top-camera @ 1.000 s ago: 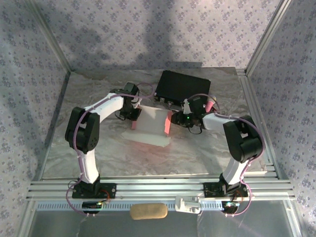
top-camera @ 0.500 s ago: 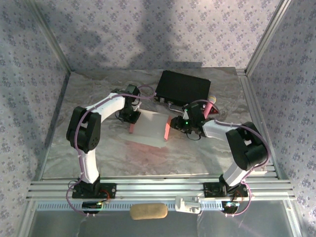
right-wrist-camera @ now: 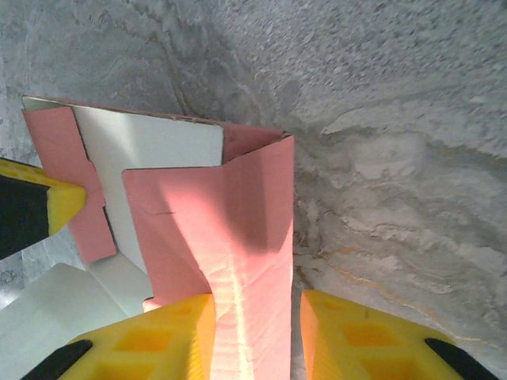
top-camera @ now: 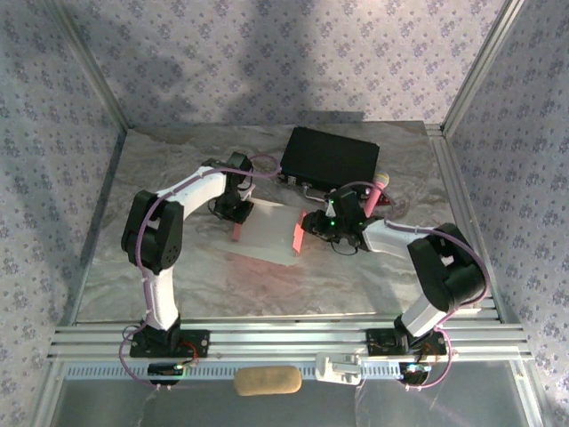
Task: Fold the paper box
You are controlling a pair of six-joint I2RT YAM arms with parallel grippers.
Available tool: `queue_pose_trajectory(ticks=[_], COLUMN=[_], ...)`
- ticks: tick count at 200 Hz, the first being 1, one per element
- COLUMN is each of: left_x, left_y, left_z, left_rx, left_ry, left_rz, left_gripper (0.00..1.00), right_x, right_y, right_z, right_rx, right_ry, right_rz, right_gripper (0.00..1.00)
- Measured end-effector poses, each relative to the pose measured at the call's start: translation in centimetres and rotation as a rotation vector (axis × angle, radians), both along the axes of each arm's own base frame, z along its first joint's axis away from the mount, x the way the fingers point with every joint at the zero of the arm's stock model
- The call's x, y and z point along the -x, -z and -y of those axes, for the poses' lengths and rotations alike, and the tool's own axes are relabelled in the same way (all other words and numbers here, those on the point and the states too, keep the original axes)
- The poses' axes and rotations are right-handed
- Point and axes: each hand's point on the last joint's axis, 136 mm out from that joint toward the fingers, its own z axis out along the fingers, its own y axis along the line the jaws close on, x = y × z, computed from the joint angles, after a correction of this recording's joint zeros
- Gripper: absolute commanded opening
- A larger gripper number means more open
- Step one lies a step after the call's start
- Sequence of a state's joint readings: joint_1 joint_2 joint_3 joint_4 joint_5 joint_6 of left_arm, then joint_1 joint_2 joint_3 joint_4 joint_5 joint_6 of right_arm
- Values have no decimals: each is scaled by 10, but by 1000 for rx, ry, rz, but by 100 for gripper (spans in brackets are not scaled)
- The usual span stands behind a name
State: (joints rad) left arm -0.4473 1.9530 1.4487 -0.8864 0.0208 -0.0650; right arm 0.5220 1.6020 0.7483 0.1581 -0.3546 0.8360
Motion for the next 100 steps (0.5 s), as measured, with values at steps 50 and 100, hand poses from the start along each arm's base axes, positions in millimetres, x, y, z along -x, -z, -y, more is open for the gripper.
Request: queue_pose_trajectory(ticks=[50, 100], left_x=[2, 4], left_y=[0, 1], left_z=[-1, -1], left_rx=[-5, -21], left_ry=[5, 13], left_rz=[-8, -15], left_gripper=[0, 0], right_x=[4, 9], right_y=[3, 7], right_z=[-7, -16], right_rx=[9, 49], right_ry=[-15, -30], right_rz=[-18, -29], right_gripper=[34, 34])
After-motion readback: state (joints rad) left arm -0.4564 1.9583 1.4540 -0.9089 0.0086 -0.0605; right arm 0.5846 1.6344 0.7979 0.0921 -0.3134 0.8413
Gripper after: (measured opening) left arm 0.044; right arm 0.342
